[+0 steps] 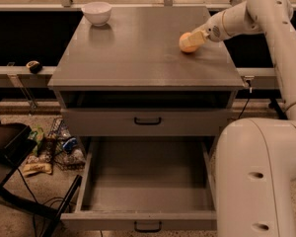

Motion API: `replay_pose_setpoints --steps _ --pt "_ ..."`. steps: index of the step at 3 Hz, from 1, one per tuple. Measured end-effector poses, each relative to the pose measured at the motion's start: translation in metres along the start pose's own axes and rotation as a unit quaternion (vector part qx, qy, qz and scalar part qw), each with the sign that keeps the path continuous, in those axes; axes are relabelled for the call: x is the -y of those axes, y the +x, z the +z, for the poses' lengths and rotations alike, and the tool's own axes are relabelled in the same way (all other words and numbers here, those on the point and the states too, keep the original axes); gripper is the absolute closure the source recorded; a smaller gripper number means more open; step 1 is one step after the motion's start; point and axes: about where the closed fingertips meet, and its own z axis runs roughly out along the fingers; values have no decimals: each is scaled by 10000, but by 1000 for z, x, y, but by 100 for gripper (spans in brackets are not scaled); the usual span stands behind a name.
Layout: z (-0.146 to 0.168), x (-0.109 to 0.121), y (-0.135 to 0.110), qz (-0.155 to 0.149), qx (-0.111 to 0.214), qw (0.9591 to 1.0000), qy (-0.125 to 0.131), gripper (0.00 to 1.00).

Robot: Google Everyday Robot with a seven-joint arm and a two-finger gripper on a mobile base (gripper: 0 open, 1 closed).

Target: Place orange into middle drawer

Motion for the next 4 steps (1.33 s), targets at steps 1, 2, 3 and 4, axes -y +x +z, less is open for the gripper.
replay_pose_setpoints --steps 1,2,3,4 --pt "0 0 0 0 0 10000 0 79" --pt "0 0 0 0 0 10000 -1 100" --pt "0 0 0 -1 1 10000 0 100" --pt "-52 2 -32 -355 344 9984 288 100"
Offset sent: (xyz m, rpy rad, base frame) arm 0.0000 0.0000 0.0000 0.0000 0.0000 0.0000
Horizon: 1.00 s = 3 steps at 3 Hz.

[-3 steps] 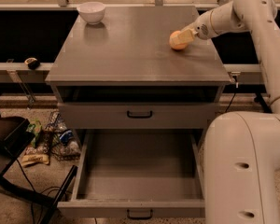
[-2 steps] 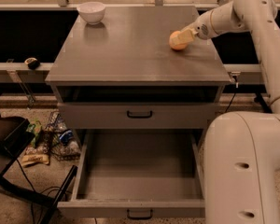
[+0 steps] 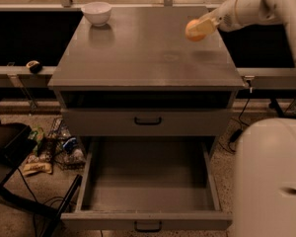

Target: Place orange into middle drawer

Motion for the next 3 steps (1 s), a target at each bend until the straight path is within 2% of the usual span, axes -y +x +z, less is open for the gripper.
replay_pose_setpoints --steps 1,2,3 --pt "-82 0 -42 -443 499 9963 537 100" --pt "-181 -17 -74 -848 840 9854 1217 100" --pt "-243 -65 -61 -1165 635 9815 1383 100"
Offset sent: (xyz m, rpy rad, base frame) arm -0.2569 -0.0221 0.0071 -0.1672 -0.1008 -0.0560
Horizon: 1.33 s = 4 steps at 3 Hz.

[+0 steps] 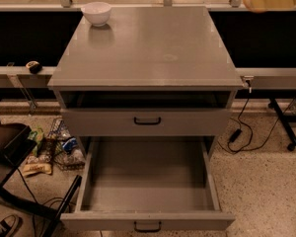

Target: Place orange into middle drawer

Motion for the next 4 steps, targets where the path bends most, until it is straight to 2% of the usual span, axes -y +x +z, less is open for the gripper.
replay_pose_setpoints --steps 1,2,3,4 --pt "-28 -59 46 56 -414 9984 -393 100" --pt "-20 -148 140 466 -1011 9878 -1092 100" --pt "-1 -200 193 858 -964 9798 -1527 100" --pt "25 -218 229 1171 -446 9817 -1431 100"
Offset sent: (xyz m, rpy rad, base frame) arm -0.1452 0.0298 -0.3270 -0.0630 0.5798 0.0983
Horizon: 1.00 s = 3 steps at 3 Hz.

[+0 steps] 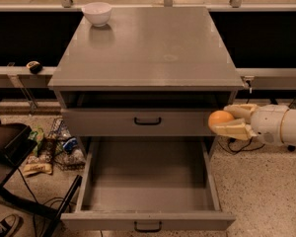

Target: Place orange into middle drawer

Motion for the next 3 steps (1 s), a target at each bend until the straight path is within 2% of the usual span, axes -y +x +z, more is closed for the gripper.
replay_pose_setpoints --steps 1,2,3 --pt "1 -1 0 -4 -6 10000 -6 100" --pt "40 -40 41 59 -460 9980 -438 100" --pt "121 -115 122 270 -1237 9841 -1249 100"
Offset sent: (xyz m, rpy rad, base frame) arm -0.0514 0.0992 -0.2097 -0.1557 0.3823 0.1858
